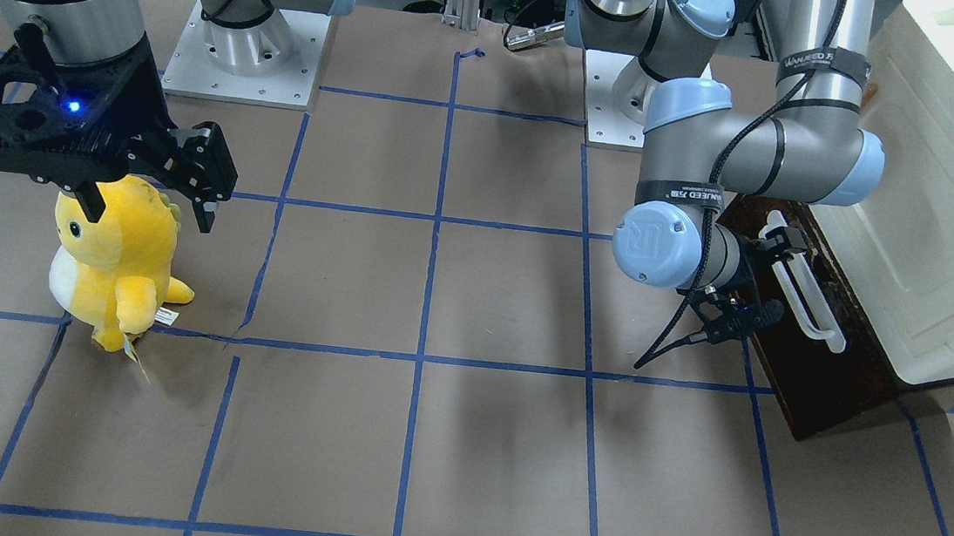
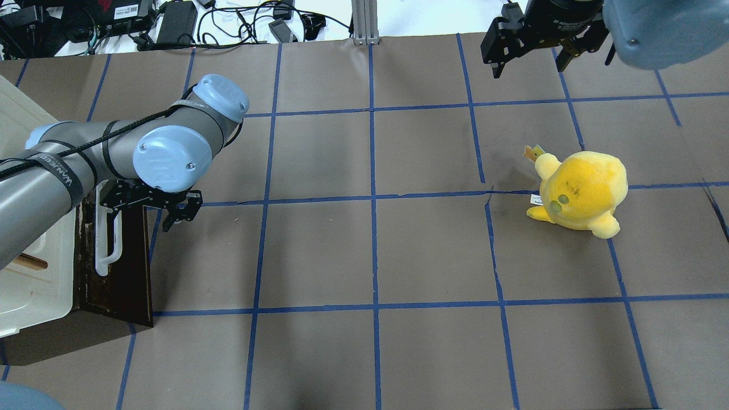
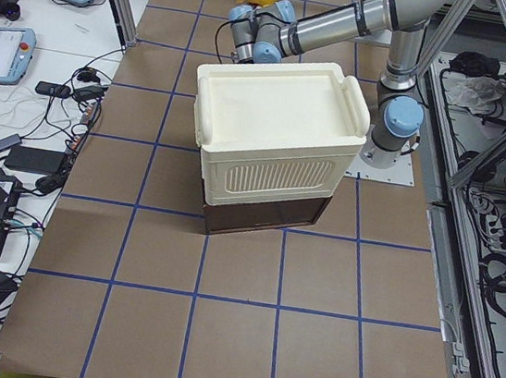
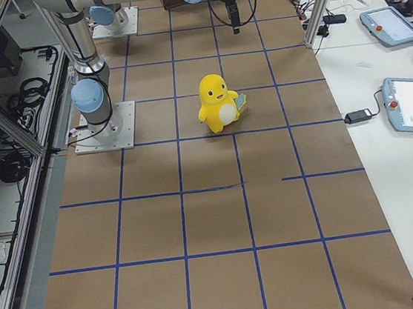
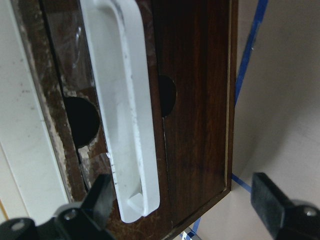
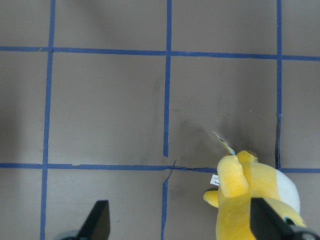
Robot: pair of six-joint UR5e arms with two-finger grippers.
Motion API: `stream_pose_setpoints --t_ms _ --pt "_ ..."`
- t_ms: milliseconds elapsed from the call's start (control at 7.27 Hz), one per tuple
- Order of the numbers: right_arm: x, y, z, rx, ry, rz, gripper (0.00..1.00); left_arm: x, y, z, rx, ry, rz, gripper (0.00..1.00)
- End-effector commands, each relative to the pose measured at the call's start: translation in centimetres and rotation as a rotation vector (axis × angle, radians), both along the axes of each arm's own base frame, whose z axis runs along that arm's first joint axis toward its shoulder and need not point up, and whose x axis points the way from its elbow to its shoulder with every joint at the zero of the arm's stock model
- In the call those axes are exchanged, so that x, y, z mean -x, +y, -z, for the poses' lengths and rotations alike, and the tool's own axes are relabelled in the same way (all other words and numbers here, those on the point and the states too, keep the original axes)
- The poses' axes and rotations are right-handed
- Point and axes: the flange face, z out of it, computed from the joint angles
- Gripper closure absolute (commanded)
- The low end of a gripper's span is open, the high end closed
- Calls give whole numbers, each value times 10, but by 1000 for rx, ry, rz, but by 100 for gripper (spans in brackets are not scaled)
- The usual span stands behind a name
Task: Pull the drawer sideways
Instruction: 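Close the left gripper around the white handle of the wooden drawer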
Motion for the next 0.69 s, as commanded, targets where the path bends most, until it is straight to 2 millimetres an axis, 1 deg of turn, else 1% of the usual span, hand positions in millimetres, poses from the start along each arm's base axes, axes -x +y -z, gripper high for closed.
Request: stream_pose_setpoints --t_ms 0,138,275,550 --pt "0 0 0 0 0 0 0 -20 -7 12 -25 -12 -26 0" --pt "0 0 0 0 -1 0 0 -20 -8 14 -23 -15 -28 0" --pt "0 0 0 0 -1 0 0 -20 -7 17 -29 -15 -31 9" --pt "0 0 0 0 0 0 0 -20 -9 27 -41 -6 -41 9"
